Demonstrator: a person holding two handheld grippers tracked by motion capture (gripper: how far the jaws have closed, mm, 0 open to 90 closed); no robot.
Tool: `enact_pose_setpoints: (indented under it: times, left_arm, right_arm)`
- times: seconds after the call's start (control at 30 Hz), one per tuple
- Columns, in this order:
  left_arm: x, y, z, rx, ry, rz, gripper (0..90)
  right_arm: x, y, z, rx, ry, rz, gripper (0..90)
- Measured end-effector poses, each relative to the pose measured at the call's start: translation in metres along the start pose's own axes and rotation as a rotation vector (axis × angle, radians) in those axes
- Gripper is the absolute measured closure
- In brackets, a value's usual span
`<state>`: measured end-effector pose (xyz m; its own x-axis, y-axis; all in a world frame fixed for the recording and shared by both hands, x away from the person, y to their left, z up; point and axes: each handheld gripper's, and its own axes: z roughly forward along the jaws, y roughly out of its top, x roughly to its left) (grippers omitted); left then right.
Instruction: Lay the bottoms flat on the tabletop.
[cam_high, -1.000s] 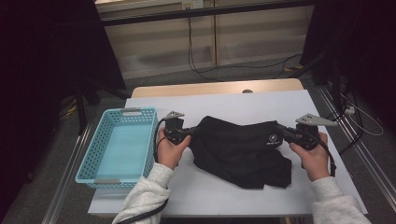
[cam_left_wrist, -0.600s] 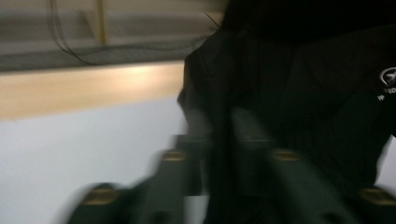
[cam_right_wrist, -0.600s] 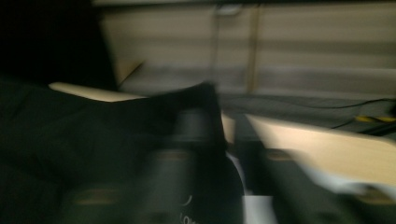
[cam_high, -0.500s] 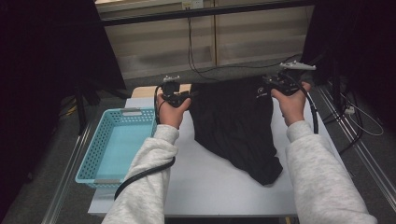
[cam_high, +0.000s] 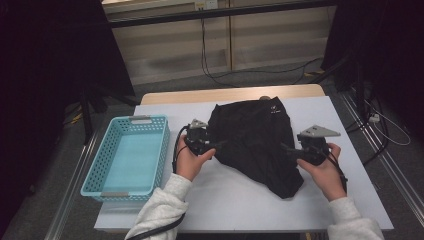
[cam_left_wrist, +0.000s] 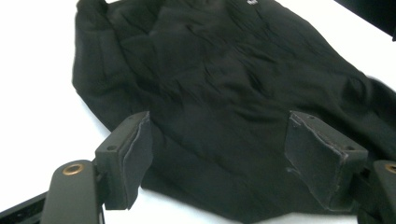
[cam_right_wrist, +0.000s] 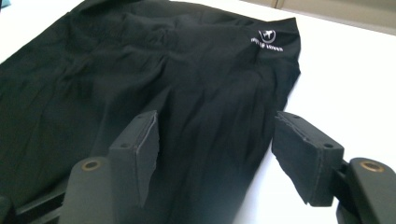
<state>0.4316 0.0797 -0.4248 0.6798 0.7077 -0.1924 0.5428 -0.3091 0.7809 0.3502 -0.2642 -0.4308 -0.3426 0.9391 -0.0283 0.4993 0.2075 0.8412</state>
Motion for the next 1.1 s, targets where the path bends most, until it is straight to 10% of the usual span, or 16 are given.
enact_pose_setpoints:
  times: [0.7, 1.1]
  left_arm:
    - [-0.012, -0.032, -0.005, 0.04, -0.065, 0.082, 19.8]
    - [-0.013, -0.031, -0.001, 0.056, -0.085, 0.094, 19.7]
  right_arm:
    - [0.009, -0.036, -0.026, 0.024, 0.011, 0.04, 20.0]
    - [-0.001, -0.043, -0.03, 0.09, 0.045, 0.039, 43.0]
